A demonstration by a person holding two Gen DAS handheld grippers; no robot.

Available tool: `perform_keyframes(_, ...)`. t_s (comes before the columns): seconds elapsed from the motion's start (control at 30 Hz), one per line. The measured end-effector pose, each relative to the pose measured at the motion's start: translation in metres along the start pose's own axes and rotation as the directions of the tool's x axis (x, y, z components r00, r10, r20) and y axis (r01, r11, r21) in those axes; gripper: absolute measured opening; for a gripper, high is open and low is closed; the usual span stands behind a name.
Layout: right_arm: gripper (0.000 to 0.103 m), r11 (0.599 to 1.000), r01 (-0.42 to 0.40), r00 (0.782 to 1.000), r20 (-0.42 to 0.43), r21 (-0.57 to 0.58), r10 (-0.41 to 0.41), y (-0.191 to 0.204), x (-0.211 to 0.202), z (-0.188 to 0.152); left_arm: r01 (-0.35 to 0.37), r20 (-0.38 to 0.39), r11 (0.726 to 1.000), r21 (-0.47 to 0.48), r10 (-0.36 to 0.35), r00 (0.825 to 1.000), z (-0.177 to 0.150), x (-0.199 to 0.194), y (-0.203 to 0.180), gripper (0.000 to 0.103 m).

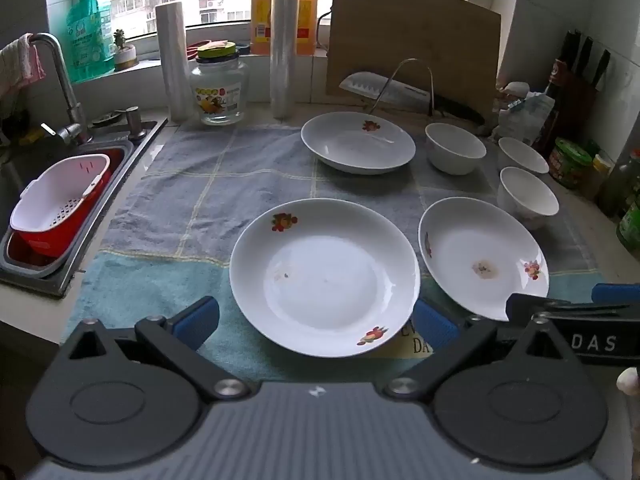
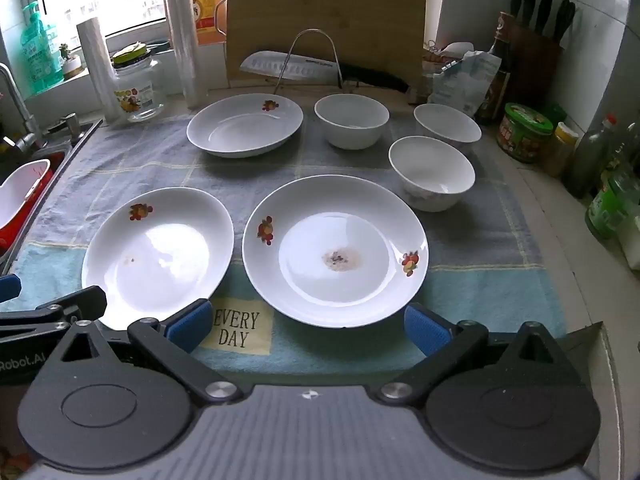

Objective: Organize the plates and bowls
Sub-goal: 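Move the left tool toward the large white flower-print plate's rim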

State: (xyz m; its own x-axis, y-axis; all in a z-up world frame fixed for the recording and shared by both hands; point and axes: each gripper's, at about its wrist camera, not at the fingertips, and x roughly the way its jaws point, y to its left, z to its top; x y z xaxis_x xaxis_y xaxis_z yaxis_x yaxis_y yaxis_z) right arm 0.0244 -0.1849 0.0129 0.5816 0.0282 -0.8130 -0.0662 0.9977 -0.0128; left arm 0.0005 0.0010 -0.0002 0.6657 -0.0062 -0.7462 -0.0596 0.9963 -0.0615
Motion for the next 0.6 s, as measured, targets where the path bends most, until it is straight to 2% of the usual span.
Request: perform_keyframes(0.6,0.103,1.000,-0.001,1.000,0.014,0.006,0.001,-0.005,-0.002,0.001,-0.003,0.013,1.000,0.012,0.003,1.000,0.001,-0.002,-0.007,0.102)
